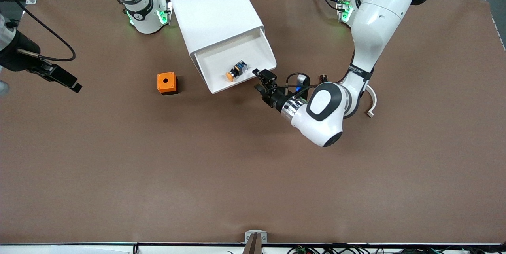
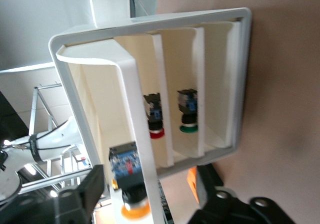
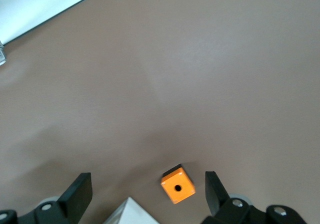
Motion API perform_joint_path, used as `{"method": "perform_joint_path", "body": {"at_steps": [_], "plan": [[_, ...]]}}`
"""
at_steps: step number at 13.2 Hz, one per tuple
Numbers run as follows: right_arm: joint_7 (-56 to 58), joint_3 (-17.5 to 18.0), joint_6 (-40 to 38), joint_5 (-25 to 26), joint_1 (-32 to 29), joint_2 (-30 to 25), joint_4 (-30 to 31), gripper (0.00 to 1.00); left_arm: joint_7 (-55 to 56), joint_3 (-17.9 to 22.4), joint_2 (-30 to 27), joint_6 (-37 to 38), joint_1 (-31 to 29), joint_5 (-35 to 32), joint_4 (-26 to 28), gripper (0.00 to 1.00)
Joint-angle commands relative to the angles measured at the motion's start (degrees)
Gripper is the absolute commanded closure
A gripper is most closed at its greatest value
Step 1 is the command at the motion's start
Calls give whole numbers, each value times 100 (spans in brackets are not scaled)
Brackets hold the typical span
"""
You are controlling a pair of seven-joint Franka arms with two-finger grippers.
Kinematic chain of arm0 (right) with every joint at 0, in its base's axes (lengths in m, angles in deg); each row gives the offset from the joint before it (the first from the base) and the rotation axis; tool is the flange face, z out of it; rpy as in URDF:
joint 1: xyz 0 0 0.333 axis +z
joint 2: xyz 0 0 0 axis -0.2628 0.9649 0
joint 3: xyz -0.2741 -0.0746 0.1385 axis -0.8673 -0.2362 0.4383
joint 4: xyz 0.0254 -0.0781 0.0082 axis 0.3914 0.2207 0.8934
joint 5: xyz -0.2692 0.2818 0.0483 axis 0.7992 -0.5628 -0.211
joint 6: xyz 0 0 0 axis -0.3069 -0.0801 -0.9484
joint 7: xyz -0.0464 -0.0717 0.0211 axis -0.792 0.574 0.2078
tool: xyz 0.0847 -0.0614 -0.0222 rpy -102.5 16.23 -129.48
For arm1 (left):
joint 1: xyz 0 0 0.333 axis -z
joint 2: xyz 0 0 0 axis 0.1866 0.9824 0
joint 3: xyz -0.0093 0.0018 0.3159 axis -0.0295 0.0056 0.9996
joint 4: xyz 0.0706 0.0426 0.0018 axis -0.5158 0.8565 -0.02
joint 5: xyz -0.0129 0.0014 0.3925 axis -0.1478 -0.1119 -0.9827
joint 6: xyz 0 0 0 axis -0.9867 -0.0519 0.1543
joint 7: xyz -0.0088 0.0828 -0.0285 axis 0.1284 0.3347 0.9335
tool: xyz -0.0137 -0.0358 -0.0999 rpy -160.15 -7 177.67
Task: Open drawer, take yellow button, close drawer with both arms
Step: 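Release the handle with the left gripper while the right gripper reaches the drawer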
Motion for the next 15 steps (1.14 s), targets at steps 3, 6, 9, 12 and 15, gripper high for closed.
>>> {"method": "perform_joint_path", "body": {"at_steps": [3, 6, 9, 12, 15], "plan": [[-329, 9, -45, -419, 336, -10, 68, 0, -346, 840, -67, 37, 25, -27, -327, 1], [-792, 1, -63, -649, 625, -10, 68, 0, -760, 1219, -199, 72, -10, -35, -327, 1], [-2004, 9, -115, -649, 1108, -10, 95, 0, -1383, 1492, -383, 81, -19, -271, -327, 1], [-2421, 1, -186, -649, 1583, 86, 182, 0, -1990, 1501, -533, 134, -10, -1184, -327, 1], [-2797, -8, -177, -562, 2233, 428, 244, 0, -2673, 1448, -874, 396, 51, -2027, -310, 1]]}}
